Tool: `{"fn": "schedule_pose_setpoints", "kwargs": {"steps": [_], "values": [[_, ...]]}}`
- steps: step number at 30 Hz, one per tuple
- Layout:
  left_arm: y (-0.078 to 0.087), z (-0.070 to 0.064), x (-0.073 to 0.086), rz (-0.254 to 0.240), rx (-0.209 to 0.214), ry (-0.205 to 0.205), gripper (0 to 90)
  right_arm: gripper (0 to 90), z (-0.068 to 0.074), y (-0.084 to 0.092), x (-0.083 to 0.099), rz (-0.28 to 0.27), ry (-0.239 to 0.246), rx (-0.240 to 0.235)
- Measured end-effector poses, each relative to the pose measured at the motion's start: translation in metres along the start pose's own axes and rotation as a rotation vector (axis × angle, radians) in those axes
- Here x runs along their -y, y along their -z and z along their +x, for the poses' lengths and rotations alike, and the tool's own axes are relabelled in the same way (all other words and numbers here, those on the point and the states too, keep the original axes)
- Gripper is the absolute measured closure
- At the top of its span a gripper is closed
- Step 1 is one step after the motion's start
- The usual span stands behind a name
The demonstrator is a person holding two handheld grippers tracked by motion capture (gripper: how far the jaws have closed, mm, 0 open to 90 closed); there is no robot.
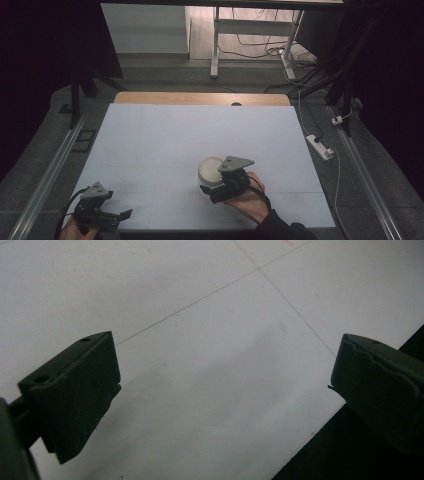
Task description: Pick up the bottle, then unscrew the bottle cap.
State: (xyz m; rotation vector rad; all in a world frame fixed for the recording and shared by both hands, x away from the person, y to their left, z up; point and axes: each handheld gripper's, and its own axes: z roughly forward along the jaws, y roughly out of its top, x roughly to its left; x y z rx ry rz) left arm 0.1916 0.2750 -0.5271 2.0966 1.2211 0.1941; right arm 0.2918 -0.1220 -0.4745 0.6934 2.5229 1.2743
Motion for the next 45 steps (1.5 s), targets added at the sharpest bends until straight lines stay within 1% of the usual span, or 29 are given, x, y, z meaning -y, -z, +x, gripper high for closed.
{"fn": "schedule_pose_setpoints", "kwargs": {"steps": [2,6,9,14,19,22,25,27,30,35,37,41,45], "values": [[0.000,0.000,0.000,0.001,-0.003,-0.003,0.6,5.9,0.005,-0.002,0.000,0.003,0.014,-0.011],[0.000,0.000,0.000,0.004,-0.001,-0.004,0.6,5.9,0.009,-0.005,-0.001,0.005,0.019,-0.025],[0.000,0.000,0.000,0.003,-0.002,-0.004,0.7,5.9,0.015,-0.007,-0.001,0.011,0.031,-0.042],[0.000,0.000,0.000,0.003,-0.001,-0.005,0.7,5.9,0.020,-0.010,-0.001,0.016,0.043,-0.054],[0.000,0.000,0.000,-0.002,0.004,-0.006,0.4,5.9,0.021,-0.010,-0.001,0.016,0.049,-0.060],[0.001,0.002,0.000,-0.004,0.021,0.000,0.4,5.9,0.021,-0.010,-0.001,0.014,0.053,-0.059],[0.002,0.003,0.001,-0.019,0.030,0.013,0.1,5.9,0.021,-0.009,-0.001,0.012,0.051,-0.059],[0.003,0.004,0.001,-0.023,0.038,0.012,0.2,5.9,0.021,-0.009,-0.001,0.012,0.052,-0.059],[0.002,0.002,0.000,-0.019,0.032,0.002,0.1,5.9,0.021,-0.009,-0.001,0.013,0.056,-0.059],[0.002,0.000,-0.002,-0.050,0.064,-0.019,0.1,5.9,0.021,-0.009,-0.001,0.009,0.059,-0.059],[0.002,-0.001,-0.003,-0.052,0.059,-0.032,0.1,5.9,0.021,-0.008,-0.001,0.008,0.060,-0.058],[0.002,-0.004,-0.007,-0.062,0.066,-0.056,0.1,5.9,0.021,-0.008,-0.001,0.006,0.065,-0.058],[0.002,-0.006,-0.012,-0.086,0.084,-0.072,0.0,5.9,0.021,-0.007,-0.001,0.006,0.069,-0.058]]}}
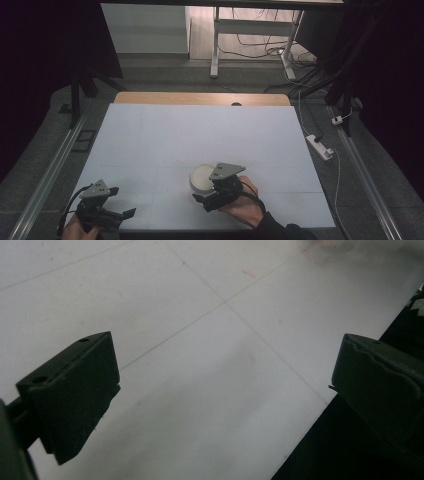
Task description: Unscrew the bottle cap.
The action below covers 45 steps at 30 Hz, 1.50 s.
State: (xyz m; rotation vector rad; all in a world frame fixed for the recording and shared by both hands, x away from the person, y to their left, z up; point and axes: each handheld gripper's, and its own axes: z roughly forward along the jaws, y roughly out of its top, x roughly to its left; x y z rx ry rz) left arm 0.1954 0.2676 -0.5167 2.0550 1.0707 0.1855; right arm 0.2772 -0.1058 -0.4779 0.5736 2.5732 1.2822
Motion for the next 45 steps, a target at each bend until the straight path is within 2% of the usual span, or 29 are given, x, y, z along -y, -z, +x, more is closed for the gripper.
{"fn": "schedule_pose_setpoints", "kwargs": {"steps": [3,6,16,22,25,29,31,38,45], "values": [[-0.001,-0.002,-0.004,-0.016,0.011,-0.009,0.1,5.9,0.000,0.001,0.000,-0.002,0.002,-0.001],[-0.003,-0.006,-0.011,-0.022,0.006,-0.025,0.9,5.9,0.000,0.001,0.000,-0.007,0.003,-0.004],[-0.015,-0.022,-0.041,-0.049,0.044,-0.110,1.2,6.0,0.000,0.002,-0.001,-0.020,0.017,-0.022],[-0.022,-0.030,-0.062,-0.056,0.056,-0.169,0.8,5.9,0.000,0.003,-0.001,-0.025,0.026,-0.026],[-0.028,-0.032,-0.071,-0.048,0.075,-0.200,0.7,6.0,-0.001,0.003,-0.001,-0.026,0.027,-0.028],[-0.033,-0.037,-0.084,-0.043,0.114,-0.246,0.6,5.9,-0.001,0.003,-0.001,-0.032,0.030,-0.033],[-0.035,-0.041,-0.090,-0.041,0.137,-0.281,0.5,5.9,0.000,0.003,-0.001,-0.034,0.034,-0.038],[-0.042,-0.054,-0.114,-0.044,0.181,-0.390,0.0,5.9,0.001,0.003,-0.001,-0.035,0.049,-0.057],[-0.055,-0.058,-0.133,-0.034,0.294,-0.458,0.0,5.9,0.001,0.004,-0.001,-0.043,0.056,-0.099]]}}
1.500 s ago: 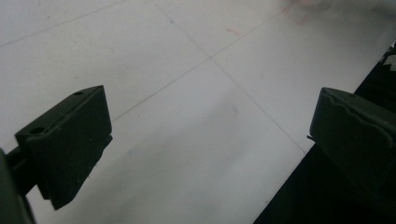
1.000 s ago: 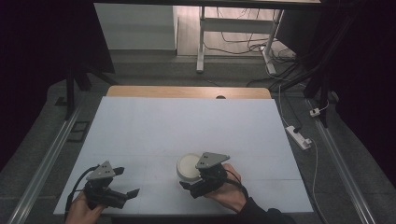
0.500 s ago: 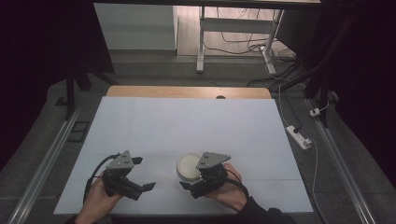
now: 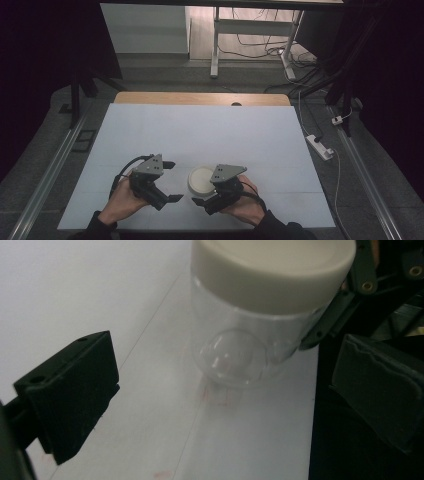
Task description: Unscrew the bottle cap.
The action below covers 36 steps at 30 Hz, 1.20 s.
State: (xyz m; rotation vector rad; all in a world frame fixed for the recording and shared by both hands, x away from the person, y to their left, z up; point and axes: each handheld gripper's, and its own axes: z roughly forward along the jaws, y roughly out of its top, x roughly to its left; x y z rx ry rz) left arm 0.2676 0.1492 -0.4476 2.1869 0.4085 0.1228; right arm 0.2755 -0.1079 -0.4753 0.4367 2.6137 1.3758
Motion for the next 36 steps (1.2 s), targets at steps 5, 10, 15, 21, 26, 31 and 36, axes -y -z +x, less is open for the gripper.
{"fn": "schedule_pose_setpoints", "kwargs": {"steps": [5,10,15,21,26,31,36], "values": [[-0.007,0.005,-0.011,0.000,0.087,-0.063,0.0,6.0,0.001,-0.002,0.000,0.005,0.018,-0.038],[-0.019,0.009,-0.021,0.014,0.166,-0.121,0.0,6.0,0.004,-0.004,0.000,0.007,0.047,-0.073],[-0.030,0.010,-0.029,0.006,0.245,-0.166,0.0,5.9,0.006,-0.004,-0.001,0.007,0.064,-0.101],[-0.039,0.006,-0.037,0.005,0.299,-0.239,5.3,6.0,0.007,-0.004,-0.001,-0.001,0.074,-0.128],[-0.040,0.005,-0.039,0.001,0.280,-0.244,7.3,6.0,0.007,-0.003,-0.001,-0.004,0.079,-0.125],[-0.041,0.003,-0.040,0.007,0.196,-0.188,7.7,6.0,0.004,-0.003,-0.001,0.006,0.049,-0.077],[-0.046,0.002,-0.042,0.013,0.116,-0.106,7.8,6.0,-0.001,-0.004,0.000,0.017,0.014,-0.012]]}}
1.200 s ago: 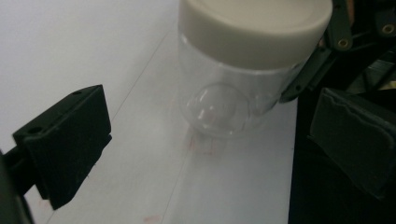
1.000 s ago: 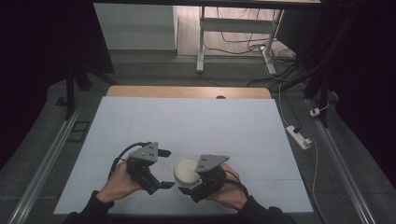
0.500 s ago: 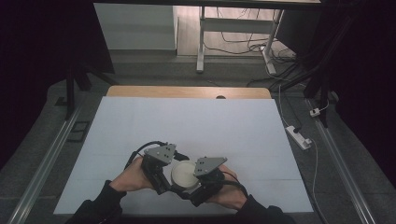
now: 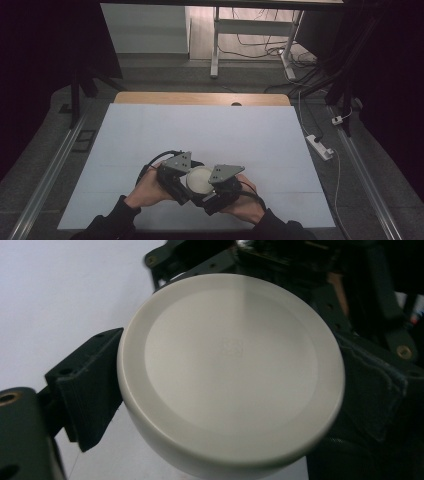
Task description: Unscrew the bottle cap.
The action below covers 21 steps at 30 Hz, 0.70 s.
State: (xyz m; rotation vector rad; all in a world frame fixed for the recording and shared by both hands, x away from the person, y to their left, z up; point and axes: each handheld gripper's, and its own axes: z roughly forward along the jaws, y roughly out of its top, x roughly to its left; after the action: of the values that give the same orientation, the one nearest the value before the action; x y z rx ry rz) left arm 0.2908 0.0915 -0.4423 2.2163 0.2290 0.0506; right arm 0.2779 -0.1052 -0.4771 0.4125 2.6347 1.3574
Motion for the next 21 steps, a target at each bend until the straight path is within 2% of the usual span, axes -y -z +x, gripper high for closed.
{"fn": "schedule_pose_setpoints", "kwargs": {"steps": [3,6,8,11,14,18,21], "values": [[-0.004,-0.001,-0.002,0.016,-0.056,0.049,7.9,6.0,-0.003,-0.001,0.001,0.013,-0.016,0.056],[-0.007,-0.003,-0.005,0.030,-0.093,0.082,7.9,6.0,-0.005,-0.002,0.002,0.018,-0.020,0.068],[-0.008,-0.003,-0.005,0.029,-0.099,0.087,7.8,6.0,-0.005,-0.002,0.002,0.019,-0.029,0.076],[-0.006,-0.001,-0.005,0.013,-0.074,0.084,6.1,6.0,-0.006,-0.001,0.002,0.008,-0.031,0.070],[0.002,0.000,-0.006,-0.010,-0.043,0.060,1.2,6.0,-0.006,0.000,0.001,-0.001,-0.031,0.051],[0.017,0.001,-0.006,-0.012,-0.001,-0.015,0.0,6.0,-0.005,0.001,0.001,-0.014,-0.017,0.010],[0.022,0.002,-0.003,-0.001,0.056,-0.059,0.5,6.0,-0.002,0.002,0.001,-0.026,0.002,-0.030]]}}
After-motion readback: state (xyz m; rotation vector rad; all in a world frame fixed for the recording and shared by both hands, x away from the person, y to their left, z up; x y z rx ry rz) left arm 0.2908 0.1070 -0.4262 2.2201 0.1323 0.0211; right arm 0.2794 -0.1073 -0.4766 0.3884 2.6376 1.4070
